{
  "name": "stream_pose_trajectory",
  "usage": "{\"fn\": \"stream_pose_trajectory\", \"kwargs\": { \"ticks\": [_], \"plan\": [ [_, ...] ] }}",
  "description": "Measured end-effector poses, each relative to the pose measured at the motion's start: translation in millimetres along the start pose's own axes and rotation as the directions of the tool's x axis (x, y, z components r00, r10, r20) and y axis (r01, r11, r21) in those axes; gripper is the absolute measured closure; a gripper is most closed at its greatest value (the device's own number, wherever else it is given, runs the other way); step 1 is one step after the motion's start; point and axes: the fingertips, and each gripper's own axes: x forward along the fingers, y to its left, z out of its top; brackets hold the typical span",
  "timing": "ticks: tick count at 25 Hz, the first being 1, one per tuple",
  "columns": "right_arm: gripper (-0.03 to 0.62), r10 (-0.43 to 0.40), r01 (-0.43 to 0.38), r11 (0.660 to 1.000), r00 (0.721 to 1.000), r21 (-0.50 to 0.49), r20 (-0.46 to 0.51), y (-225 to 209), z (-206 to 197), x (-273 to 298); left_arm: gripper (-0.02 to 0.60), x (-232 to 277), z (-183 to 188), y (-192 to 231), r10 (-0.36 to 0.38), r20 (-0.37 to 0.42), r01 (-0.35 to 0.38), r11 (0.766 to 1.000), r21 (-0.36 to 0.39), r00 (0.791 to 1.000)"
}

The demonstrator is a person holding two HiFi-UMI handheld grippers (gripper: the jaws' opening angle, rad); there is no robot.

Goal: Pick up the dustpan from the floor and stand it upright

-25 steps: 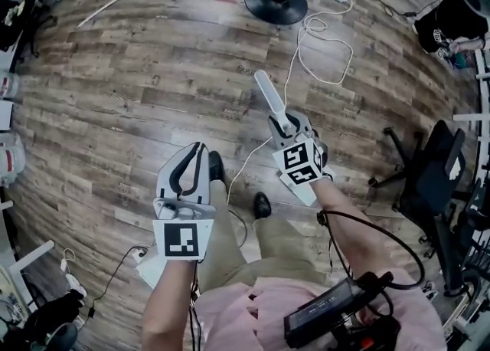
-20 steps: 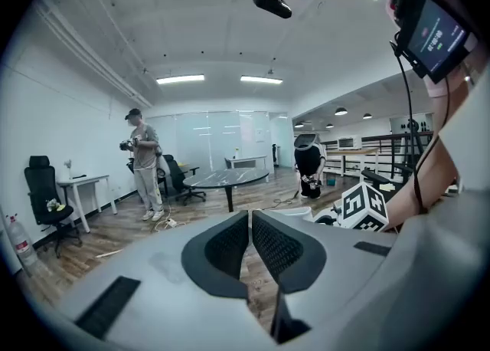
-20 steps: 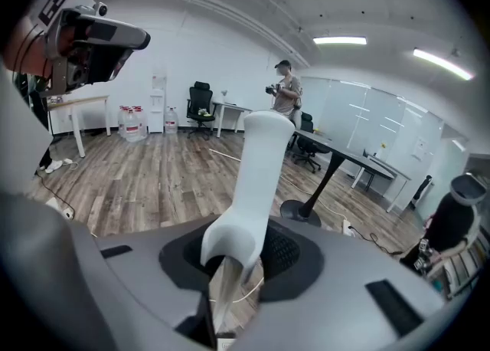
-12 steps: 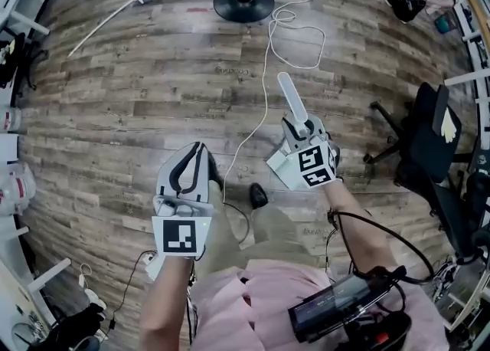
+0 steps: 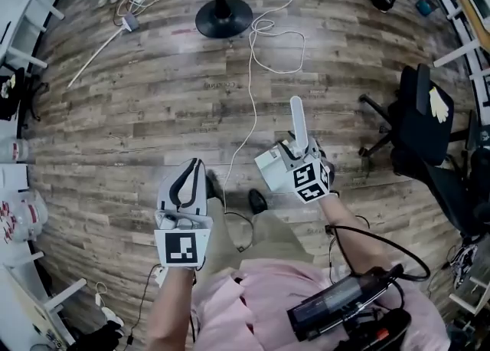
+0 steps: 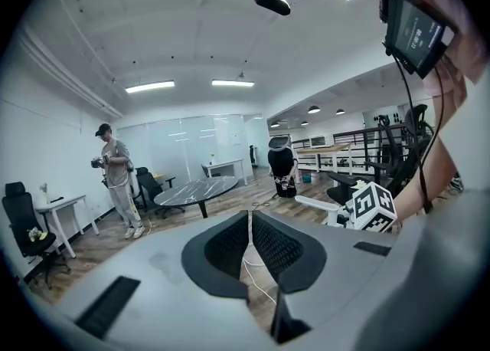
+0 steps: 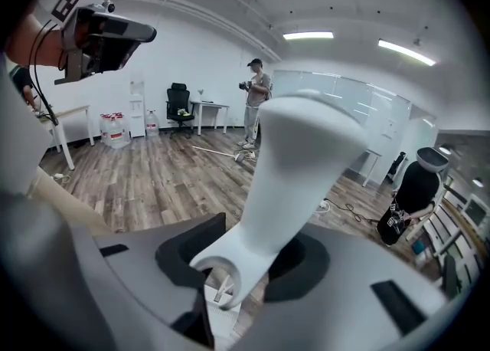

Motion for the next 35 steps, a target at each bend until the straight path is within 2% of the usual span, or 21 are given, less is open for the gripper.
{"fn": "stream_pose_trajectory", "kwargs": {
  "ticks": [8, 16, 22, 26, 30, 32, 35],
  "plan": [
    [0.419, -0.018, 0.021, 0.998, 0.999, 0.062, -0.051, 15, -18, -19, 0.558, -18, 8, -6, -0.010, 0.001, 0.010, 1.000, -0.013, 1.000],
    [0.353, -0.084, 0.087, 0.990, 0.996, 0.114, -0.033, 10, 0, -34, 0.558, -37, 10, -3, -0.020, 0.028, 0.021, 1.000, -0.022, 0.999],
    [0.336, -0.191, 0.191, 0.957, 0.981, 0.219, -0.020, 8, 14, -79, 0.558, -71, 23, 1, -0.030, 0.074, 0.030, 1.000, 0.002, 0.997],
    [0.338, -0.292, 0.269, 0.924, 0.955, 0.273, 0.046, 4, 46, -124, 0.558, -88, 40, 6, -0.017, 0.118, 0.017, 1.000, -0.002, 0.993],
    [0.341, -0.410, 0.330, 0.864, 0.900, 0.380, 0.151, -3, 89, -180, 0.558, -101, 70, 8, 0.002, 0.176, 0.005, 0.999, -0.042, 0.984],
    [0.366, -0.431, 0.326, 0.859, 0.876, 0.396, 0.214, 1, 116, -204, 0.558, -107, 91, 6, -0.006, 0.213, 0.012, 1.000, -0.029, 0.977],
    [0.446, -0.431, 0.306, 0.876, 0.843, 0.372, 0.322, 14, 161, -230, 0.558, -112, 122, 5, -0.016, 0.280, 0.017, 1.000, -0.001, 0.960]
  ]
}}
